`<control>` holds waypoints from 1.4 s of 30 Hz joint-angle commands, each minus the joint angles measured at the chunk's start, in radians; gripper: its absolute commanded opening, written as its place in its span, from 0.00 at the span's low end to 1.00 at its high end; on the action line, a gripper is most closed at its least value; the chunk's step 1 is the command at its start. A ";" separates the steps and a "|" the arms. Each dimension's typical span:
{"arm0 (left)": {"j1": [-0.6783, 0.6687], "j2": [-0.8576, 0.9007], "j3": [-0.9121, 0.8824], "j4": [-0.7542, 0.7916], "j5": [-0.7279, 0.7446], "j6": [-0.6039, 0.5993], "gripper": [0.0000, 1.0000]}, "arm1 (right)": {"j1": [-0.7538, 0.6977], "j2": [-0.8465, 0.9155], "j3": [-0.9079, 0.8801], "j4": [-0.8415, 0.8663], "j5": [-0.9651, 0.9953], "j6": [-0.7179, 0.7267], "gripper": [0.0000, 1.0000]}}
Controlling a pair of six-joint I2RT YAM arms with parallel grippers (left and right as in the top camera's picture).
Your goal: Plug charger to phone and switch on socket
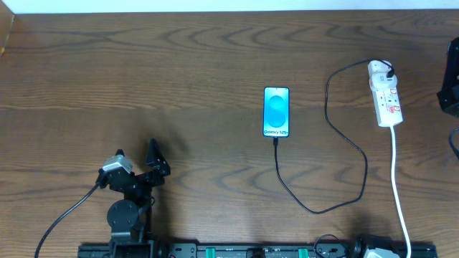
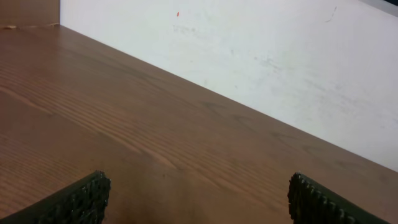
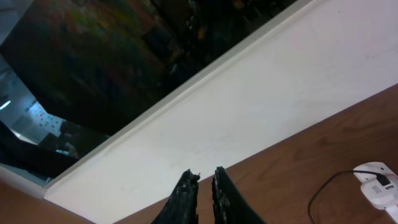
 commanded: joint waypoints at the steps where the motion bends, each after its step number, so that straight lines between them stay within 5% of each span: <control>1: 0.006 -0.002 -0.019 -0.007 -0.009 0.014 0.91 | 0.010 -0.006 0.001 0.003 -0.006 0.006 0.09; 32: 0.011 0.004 -0.019 -0.052 -0.008 0.013 0.91 | 0.011 -0.006 0.001 0.002 -0.007 0.018 0.13; 42: 0.046 -0.004 -0.019 -0.051 -0.009 0.013 0.91 | 0.010 -0.006 0.001 0.050 -0.014 0.033 0.29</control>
